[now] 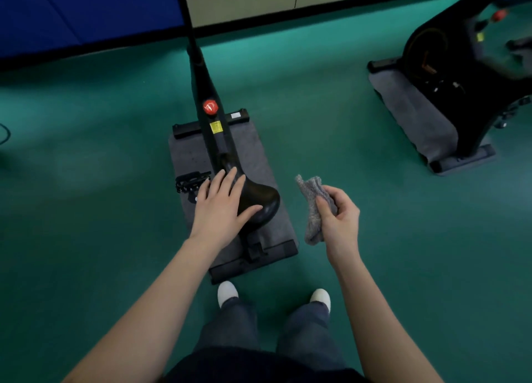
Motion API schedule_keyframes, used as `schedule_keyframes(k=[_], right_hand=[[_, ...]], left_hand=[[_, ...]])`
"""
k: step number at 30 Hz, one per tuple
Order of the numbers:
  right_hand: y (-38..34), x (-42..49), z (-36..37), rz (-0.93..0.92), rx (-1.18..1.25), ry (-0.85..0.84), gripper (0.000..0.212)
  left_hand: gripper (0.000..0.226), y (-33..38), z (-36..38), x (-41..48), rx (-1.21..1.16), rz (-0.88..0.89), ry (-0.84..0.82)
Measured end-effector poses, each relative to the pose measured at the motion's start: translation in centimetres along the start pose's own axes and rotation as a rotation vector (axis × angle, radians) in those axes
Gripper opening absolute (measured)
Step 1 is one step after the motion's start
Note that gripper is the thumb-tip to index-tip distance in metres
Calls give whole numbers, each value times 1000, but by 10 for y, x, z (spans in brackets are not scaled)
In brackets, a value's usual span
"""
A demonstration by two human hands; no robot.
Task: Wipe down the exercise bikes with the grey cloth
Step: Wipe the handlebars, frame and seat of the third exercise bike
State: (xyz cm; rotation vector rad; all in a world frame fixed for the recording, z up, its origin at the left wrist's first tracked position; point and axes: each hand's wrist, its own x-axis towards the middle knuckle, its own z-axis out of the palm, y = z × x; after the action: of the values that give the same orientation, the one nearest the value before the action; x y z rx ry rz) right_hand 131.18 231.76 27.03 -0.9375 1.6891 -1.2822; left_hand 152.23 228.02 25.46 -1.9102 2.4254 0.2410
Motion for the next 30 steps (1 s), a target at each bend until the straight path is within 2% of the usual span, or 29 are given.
schedule_keyframes(k=[5, 9, 14, 18, 22, 30], right_hand=[[0, 23, -66, -8, 47, 0, 26], [0, 51, -148, -38, 74, 15, 30], [5, 89, -264, -30, 83, 132, 25], [7, 110, -333, 9, 91, 227, 27], [9, 137, -359, 22, 99, 245, 27], [-2, 222, -345, 1, 65, 144, 25]], left_hand=[[78, 65, -10, 15, 16, -32, 11], [78, 151, -13, 34, 0, -24, 14], [78, 268, -8, 61, 20, 28, 17], [79, 332, -11, 82, 25, 75, 16], [79, 364, -12, 108, 25, 90, 22], [80, 369, 0, 176, -3, 26, 12]])
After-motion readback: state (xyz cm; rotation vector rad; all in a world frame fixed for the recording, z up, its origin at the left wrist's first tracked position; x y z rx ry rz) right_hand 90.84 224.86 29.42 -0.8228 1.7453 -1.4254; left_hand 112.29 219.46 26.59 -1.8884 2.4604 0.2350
